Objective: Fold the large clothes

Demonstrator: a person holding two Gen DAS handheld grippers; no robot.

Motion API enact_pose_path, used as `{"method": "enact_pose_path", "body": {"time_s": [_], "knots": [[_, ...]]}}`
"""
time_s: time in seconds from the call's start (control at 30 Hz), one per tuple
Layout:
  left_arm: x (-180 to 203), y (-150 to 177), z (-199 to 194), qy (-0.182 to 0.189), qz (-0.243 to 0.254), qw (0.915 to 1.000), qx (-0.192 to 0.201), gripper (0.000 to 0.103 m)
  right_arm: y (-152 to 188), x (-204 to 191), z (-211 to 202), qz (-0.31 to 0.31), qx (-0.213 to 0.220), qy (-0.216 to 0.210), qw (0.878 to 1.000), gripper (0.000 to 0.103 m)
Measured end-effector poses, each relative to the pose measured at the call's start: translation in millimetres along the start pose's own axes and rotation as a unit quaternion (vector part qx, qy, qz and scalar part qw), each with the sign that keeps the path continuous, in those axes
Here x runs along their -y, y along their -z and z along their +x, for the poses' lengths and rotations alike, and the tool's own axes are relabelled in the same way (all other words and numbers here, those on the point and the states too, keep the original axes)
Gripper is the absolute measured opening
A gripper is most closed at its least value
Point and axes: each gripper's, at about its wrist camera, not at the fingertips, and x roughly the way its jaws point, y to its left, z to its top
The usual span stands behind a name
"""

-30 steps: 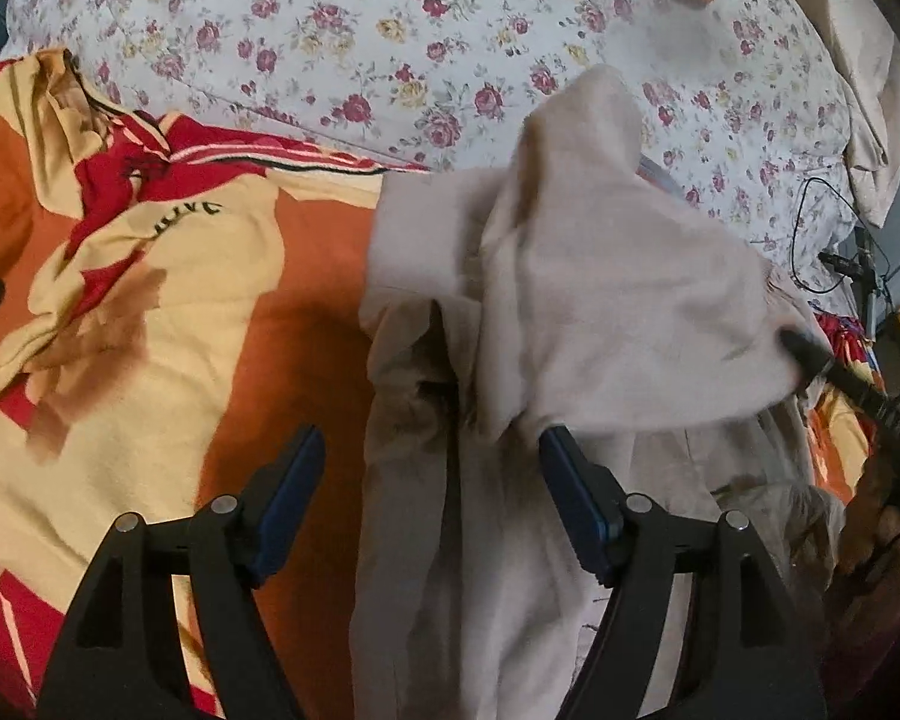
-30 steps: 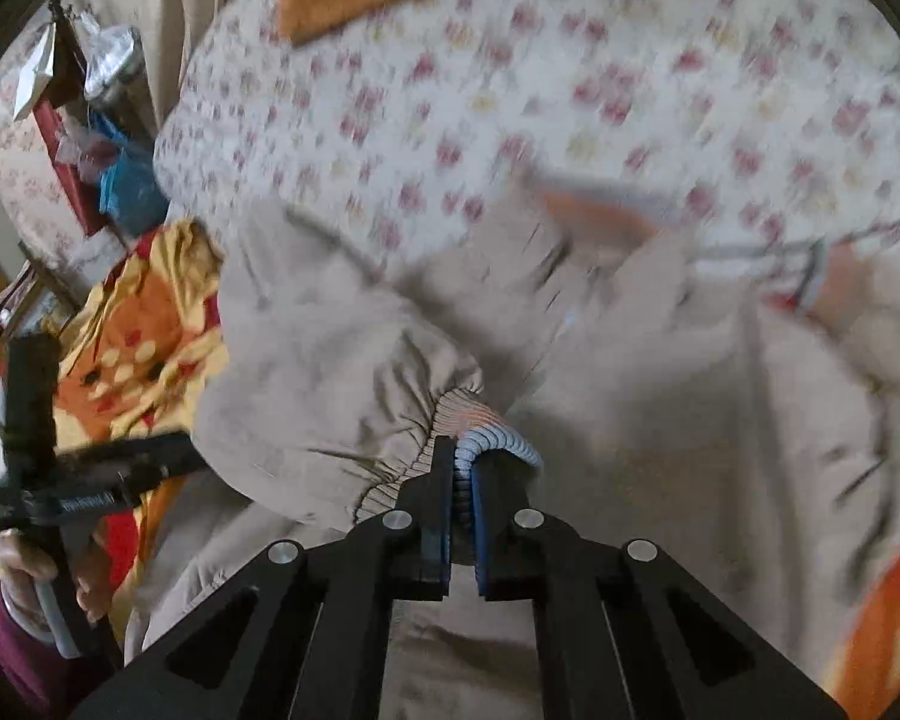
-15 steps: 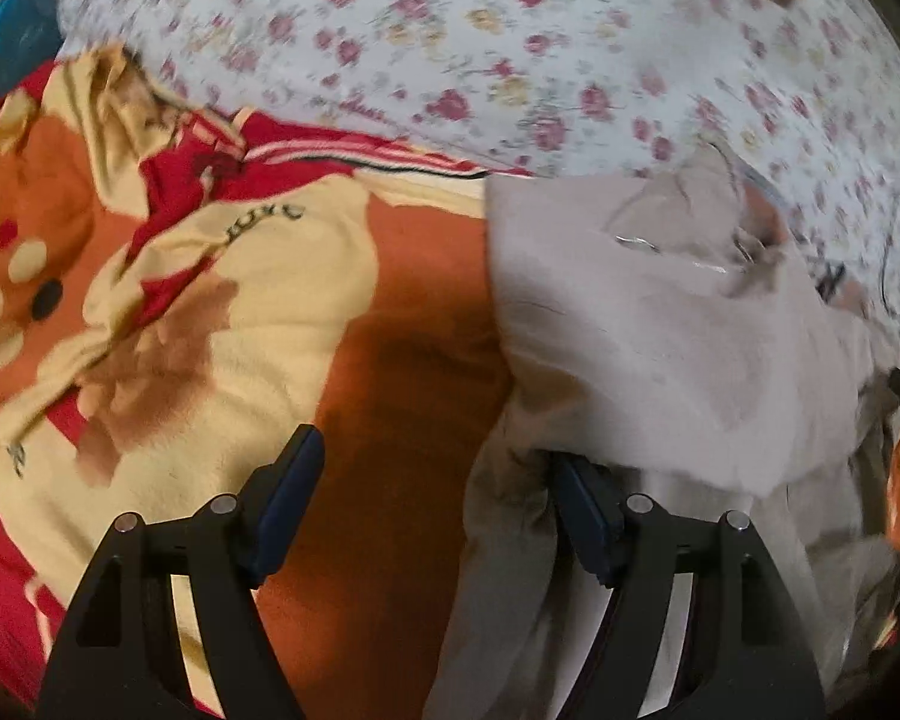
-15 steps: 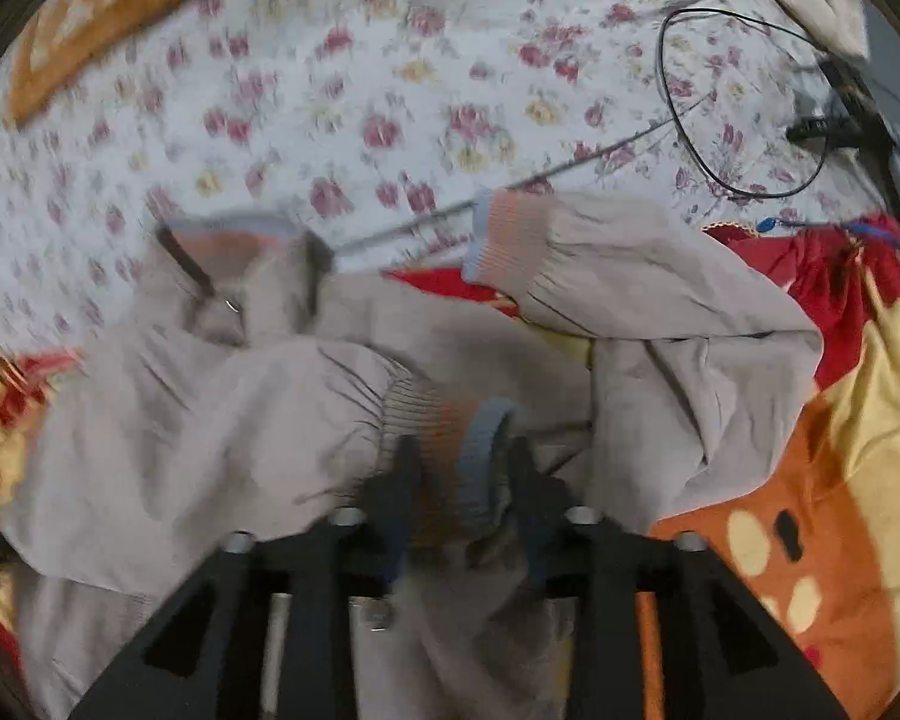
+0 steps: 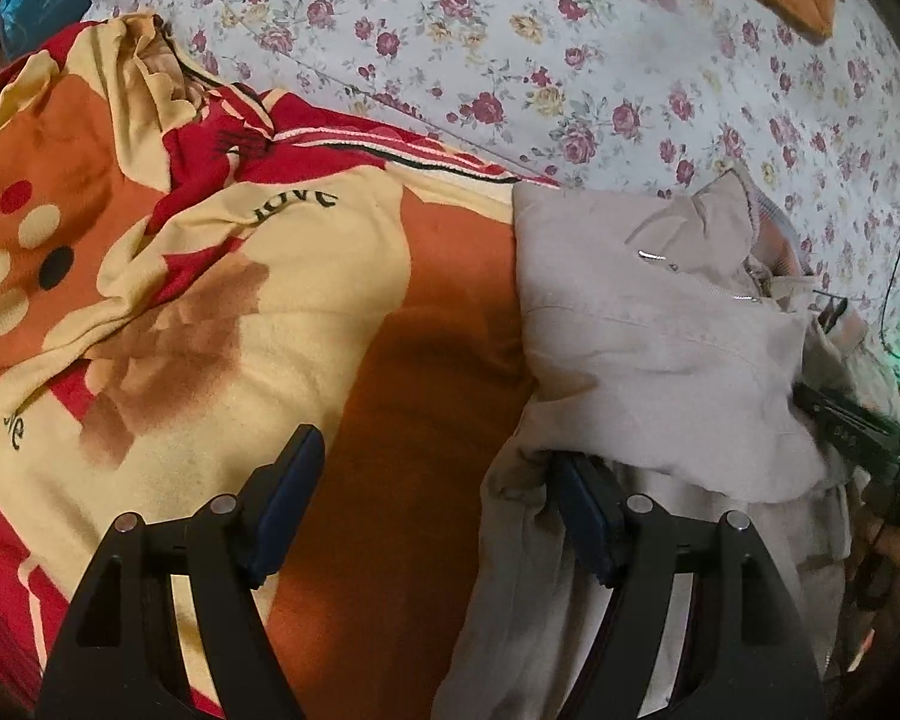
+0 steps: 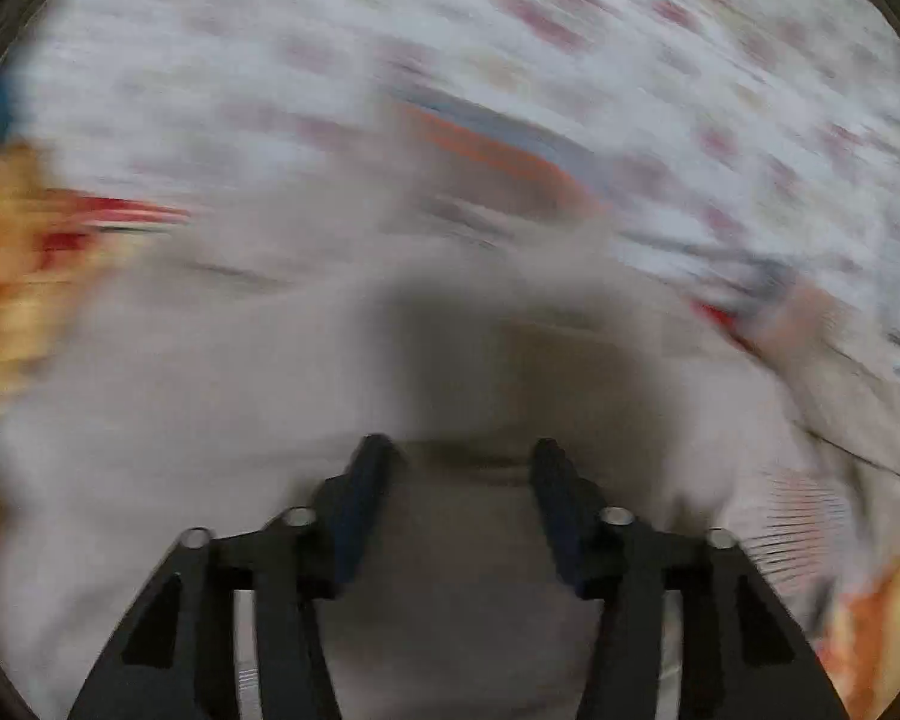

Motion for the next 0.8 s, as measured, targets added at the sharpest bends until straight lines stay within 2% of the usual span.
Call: {"method": "enact_pose_path", "body": {"time_s": [0.07, 0.17, 0.23, 0.27, 0.33, 0.37, 0.43, 0.5, 0.6, 0.7, 0.73, 0.8], "knots": [[-2, 1, -2, 0.001, -0.003, 1.0, -0.001, 0.074, 7, 36, -8, 0.052, 0.001, -0.029, 0.998, 0.041], [2, 3, -9, 0.004, -0.002, 1.0, -0.005, 0.074, 17, 70, -29, 0.072, 0.007, -0.05, 0.996, 0.043], [6, 9, -20, -0.021, 0.015, 0.9996, 0.006, 0.074, 20, 78, -44, 0.082, 0.017, -0.075, 0.994, 0.046], [7, 12, -26, -0.037, 0.022, 0.999, 0.014, 0.074, 21, 79, -50, 0.083, 0.023, -0.082, 0.993, 0.054], [4, 16, -37, -0.059, 0.025, 0.9974, 0.032, 0.074, 22, 74, -66, 0.072, 0.039, -0.107, 0.991, 0.06], [2, 16, -42, -0.056, 0.016, 0.9975, 0.039, 0.074, 19, 70, -69, 0.065, 0.044, -0.123, 0.989, 0.06], [-1, 10, -49, -0.024, -0.005, 0.9985, 0.049, 0.074, 17, 50, -74, 0.046, 0.045, -0.163, 0.985, 0.059], [4, 3, -51, 0.001, -0.011, 0.9988, 0.047, 0.074, 11, 32, -72, 0.024, 0.047, -0.188, 0.981, 0.058], [26, -8, -44, 0.014, 0.011, 0.9993, 0.033, 0.075, -1, -2, -70, 0.005, 0.059, -0.206, 0.977, 0.057], [46, -19, -23, -0.006, 0.025, 0.9996, 0.015, 0.077, -18, -20, -53, 0.017, 0.051, -0.236, 0.97, 0.056], [52, -21, -11, -0.018, 0.033, 0.9992, 0.013, 0.077, -21, -28, -42, 0.011, 0.042, -0.23, 0.972, 0.054], [55, -20, 7, -0.041, 0.041, 0.9983, 0.007, 0.077, -21, -35, -19, 0.002, 0.022, -0.187, 0.982, 0.054]]}}
